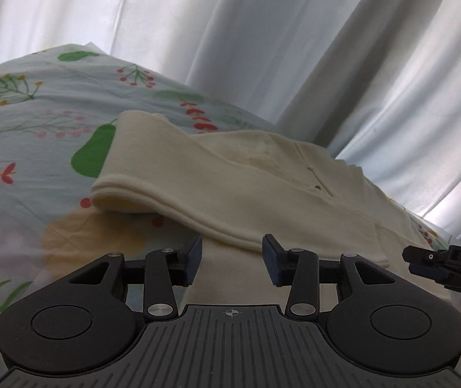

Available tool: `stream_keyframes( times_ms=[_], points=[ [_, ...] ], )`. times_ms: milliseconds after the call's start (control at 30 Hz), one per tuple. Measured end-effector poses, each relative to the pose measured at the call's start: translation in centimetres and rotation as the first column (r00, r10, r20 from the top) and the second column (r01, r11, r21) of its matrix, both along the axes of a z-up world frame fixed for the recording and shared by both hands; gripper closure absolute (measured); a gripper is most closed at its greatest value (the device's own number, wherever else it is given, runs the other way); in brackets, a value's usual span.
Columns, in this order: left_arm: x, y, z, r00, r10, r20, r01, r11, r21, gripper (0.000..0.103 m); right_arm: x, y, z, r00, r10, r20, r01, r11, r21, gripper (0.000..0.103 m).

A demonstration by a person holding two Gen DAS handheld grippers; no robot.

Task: Fold small clothes

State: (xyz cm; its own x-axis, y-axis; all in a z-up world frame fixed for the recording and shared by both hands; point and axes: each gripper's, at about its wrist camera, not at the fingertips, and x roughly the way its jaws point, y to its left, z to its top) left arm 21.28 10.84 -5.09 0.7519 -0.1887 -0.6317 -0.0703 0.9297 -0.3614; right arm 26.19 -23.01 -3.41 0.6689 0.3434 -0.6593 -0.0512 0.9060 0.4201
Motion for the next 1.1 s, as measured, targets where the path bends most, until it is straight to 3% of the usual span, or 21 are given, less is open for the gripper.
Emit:
stream_keyframes(
  times_ms=[167, 200, 267, 300, 400, 500, 567, 767, 900, 1000, 1033, 1100],
  points=[
    [0.2, 0.2, -0.8, 0.999, 0.019, -0.042, -0.018, 0.999, 0.03, 0.058, 3.0, 2.3, -1.7, 0.998, 0.048, -0.052, -0.046, 0.998, 0.043, 0.062],
    [0.1, 0.2, -0.8, 0.999, 0.021, -0.04, -0.02, 0.999, 0.034, 0.058, 3.2, 2.8, -1.6, 0.998, 0.059, -0.038, -0.058, 0.998, 0.023, 0.068],
    [0.4, 0.4, -1.0, 0.999, 0.027, -0.04, -0.026, 0.999, 0.038, 0.058, 3.9, 4.0, -1.6, 0.995, 0.098, -0.037, -0.098, 0.995, -0.017, 0.093],
    [0.4, 0.4, -0.8, 0.999, 0.029, -0.037, -0.028, 0.999, 0.042, 0.058, 4.1, 4.4, -1.6, 0.994, 0.103, -0.032, -0.104, 0.994, -0.043, 0.099],
    [1.0, 0.6, -0.6, 0.998, 0.046, -0.032, -0.044, 0.997, 0.067, 0.059, 3.5, 4.7, -0.3, 0.994, 0.098, 0.055, -0.091, 0.989, -0.118, 0.1],
    [1.7, 0.7, -0.4, 0.999, 0.046, -0.01, -0.045, 0.996, 0.082, 0.059, 2.1, 2.6, 1.9, 0.986, -0.017, 0.164, 0.041, 0.989, -0.144, 0.1],
    [2.3, 0.6, -0.4, 0.999, 0.034, 0.002, -0.034, 0.996, 0.085, 0.058, 1.3, 0.4, 2.6, 0.977, -0.096, 0.191, 0.127, 0.979, -0.158, 0.1],
    [3.5, 0.1, -0.9, 1.0, 0.02, -0.01, -0.02, 0.999, 0.042, 0.06, 0.2, -5.3, 0.7, 0.97, -0.228, 0.08, 0.238, 0.959, -0.151, 0.1],
    [3.7, -0.5, -0.8, 1.0, 0.007, -0.003, -0.007, 0.997, 0.081, 0.059, -0.8, -6.9, -0.3, 0.968, -0.249, 0.033, 0.251, 0.963, -0.1, 0.099],
    [3.7, -0.6, -0.8, 1.0, 0.003, -0.007, -0.003, 0.996, 0.084, 0.059, -0.2, -7.3, -1.2, 0.969, -0.247, -0.029, 0.245, 0.968, -0.057, 0.093],
    [3.7, -0.6, -0.8, 1.0, 0.003, -0.008, -0.002, 0.996, 0.084, 0.058, 0.0, -7.3, -1.6, 0.968, -0.247, -0.038, 0.245, 0.968, -0.044, 0.086],
    [3.7, -0.5, -0.8, 1.0, 0.002, -0.012, -0.001, 0.997, 0.082, 0.057, 0.4, -7.2, -2.1, 0.968, -0.246, -0.041, 0.245, 0.969, -0.03, 0.086]
  ],
)
